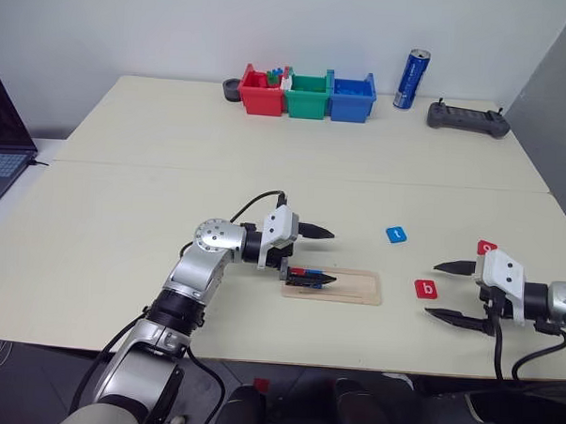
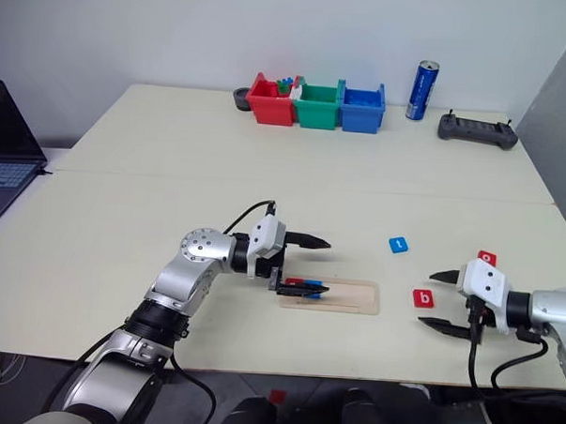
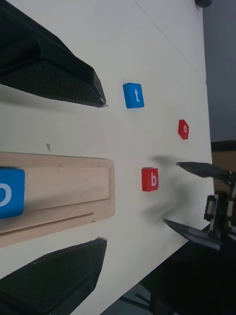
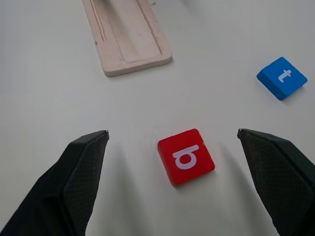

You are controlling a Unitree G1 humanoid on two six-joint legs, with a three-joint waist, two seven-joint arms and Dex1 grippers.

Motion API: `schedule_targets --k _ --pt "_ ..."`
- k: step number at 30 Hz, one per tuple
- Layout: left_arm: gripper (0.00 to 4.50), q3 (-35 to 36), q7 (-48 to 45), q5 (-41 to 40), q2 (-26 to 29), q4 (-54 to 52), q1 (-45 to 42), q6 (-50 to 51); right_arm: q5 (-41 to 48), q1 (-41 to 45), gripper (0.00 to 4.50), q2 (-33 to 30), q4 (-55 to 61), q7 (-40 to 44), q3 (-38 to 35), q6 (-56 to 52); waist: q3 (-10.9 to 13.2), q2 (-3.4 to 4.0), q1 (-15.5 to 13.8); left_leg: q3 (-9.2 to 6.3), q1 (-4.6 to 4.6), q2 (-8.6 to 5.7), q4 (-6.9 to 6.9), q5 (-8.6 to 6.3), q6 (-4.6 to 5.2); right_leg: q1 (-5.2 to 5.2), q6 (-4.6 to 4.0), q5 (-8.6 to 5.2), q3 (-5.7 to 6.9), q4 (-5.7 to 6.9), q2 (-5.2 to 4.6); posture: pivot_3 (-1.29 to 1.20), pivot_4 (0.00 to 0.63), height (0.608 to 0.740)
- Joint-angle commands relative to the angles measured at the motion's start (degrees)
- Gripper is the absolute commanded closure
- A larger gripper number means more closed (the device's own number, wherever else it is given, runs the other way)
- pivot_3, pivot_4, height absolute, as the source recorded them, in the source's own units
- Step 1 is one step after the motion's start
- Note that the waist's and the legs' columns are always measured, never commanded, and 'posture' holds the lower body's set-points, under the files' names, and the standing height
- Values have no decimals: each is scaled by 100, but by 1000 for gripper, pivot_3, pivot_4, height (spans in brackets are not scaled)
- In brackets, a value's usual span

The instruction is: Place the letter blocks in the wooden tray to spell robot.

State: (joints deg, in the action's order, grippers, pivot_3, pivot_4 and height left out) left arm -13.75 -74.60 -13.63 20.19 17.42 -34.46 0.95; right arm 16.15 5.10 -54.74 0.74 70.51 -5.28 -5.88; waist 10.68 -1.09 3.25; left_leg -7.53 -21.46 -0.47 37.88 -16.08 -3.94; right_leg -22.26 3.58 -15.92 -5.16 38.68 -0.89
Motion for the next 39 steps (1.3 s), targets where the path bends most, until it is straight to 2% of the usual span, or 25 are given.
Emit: schedule_targets --k 1,8,27,30,37,39 --pt "0 -18 -128 -48 99 -246 -38 15 -15 386 28 32 -301 246 143 158 0 0 -5 -2 -1 -1 0 0 0 0 0 0 2 0 -1 0 150 740" --pt "0 -1 -216 -65 316 -420 62 89 -45 542 28 -6 -692 527 396 57 1 3 -36 -5 -2 -4 0 0 0 0 0 0 4 1 -6 0 150 740" --pt "0 65 -13 -31 423 -372 -6 16 -432 1208 28 318 -1810 714 821 393 1 4 -22 -4 0 -4 1 0 0 -1 0 0 3 5 -7 0 150 740" --pt "0 67 -5 -37 451 -391 23 15 -428 1235 620 335 -1837 758 853 441 1 4 -22 -5 0 -3 1 0 0 -1 0 0 4 6 -7 0 150 740" --pt "0 77 60 -30 478 -364 6 -2 -446 1318 3041 363 -1938 773 859 544 1 4 -21 -5 0 -3 1 0 0 -1 0 0 4 6 -7 0 150 740" --pt "0 58 58 -38 473 -413 38 6 -385 1345 3045 371 -1830 738 817 468 1 4 -21 -5 0 -3 1 0 0 -1 0 0 4 6 -7 0 150 740"
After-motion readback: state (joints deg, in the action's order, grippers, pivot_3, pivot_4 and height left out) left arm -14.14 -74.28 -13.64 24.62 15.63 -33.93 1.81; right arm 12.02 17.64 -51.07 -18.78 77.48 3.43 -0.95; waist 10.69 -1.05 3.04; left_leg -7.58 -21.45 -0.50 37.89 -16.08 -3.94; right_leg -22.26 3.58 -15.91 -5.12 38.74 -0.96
